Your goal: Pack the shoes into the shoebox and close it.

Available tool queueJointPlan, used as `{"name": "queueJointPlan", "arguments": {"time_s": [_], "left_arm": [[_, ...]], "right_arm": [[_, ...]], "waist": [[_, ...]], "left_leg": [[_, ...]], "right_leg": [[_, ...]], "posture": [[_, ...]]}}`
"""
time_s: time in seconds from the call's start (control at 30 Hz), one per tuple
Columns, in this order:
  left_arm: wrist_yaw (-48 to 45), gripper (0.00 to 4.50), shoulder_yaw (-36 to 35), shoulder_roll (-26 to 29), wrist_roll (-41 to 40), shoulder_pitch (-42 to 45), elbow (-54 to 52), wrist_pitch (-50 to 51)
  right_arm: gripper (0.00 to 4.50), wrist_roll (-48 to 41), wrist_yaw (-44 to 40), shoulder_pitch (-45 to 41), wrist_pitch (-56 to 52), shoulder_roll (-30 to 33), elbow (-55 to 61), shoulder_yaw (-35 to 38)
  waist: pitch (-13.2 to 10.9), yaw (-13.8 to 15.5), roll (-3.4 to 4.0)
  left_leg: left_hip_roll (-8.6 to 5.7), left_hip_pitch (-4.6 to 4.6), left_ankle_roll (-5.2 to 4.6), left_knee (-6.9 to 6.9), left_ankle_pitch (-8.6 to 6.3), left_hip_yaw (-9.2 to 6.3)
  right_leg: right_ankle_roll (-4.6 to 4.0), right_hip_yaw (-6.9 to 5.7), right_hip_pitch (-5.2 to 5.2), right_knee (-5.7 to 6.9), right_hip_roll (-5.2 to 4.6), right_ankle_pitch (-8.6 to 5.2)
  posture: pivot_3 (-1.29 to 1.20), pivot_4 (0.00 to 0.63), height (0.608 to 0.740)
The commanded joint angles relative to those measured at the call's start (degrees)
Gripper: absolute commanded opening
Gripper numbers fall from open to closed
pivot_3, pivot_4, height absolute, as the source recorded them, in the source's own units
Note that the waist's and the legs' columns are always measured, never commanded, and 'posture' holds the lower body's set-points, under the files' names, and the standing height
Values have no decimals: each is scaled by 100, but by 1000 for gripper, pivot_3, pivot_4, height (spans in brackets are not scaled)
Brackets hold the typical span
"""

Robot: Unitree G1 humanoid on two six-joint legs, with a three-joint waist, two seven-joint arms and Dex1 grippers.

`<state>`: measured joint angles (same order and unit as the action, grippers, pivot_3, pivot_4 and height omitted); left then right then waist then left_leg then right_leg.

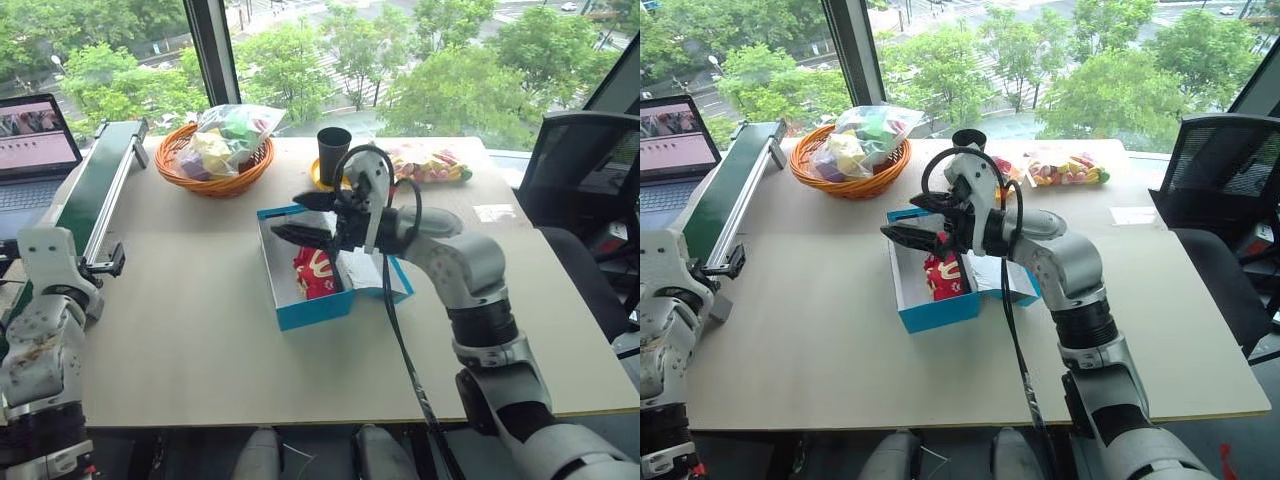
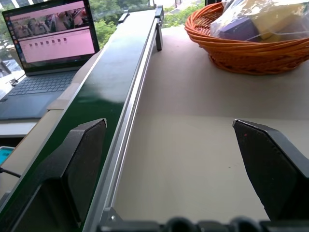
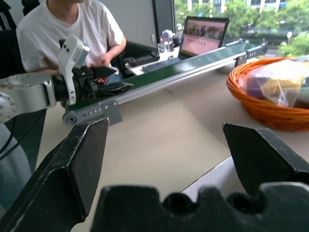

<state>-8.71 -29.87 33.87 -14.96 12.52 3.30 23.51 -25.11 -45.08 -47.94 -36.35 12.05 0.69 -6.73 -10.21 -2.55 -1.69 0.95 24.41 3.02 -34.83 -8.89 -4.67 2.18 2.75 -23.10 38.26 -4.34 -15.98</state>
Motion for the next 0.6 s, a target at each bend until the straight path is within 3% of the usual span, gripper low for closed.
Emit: {"name": "queueJointPlan", "arguments": {"time_s": [0.03, 0.6], "left_arm": [[75, 4500, -183, 129, 153, 23, 184, -395], [-305, 4500, -242, 436, 40, 603, 1951, -1495]], "right_arm": [[4464, 93, 46, 135, 331, -84, 144, -85], [4464, -68, 193, 454, 422, -498, 16, -32]], "waist": [[0, 1, 0], [1, -1, -2]], "left_leg": [[-1, 0, 0, 0, 0, 0], [0, -7, 0, 0, 0, 0]], "right_leg": [[0, 0, 0, 0, -1, 0], [-1, -1, 1, 10, 0, 0]], "posture": [[0, 150, 740], [0, 150, 740]]}}
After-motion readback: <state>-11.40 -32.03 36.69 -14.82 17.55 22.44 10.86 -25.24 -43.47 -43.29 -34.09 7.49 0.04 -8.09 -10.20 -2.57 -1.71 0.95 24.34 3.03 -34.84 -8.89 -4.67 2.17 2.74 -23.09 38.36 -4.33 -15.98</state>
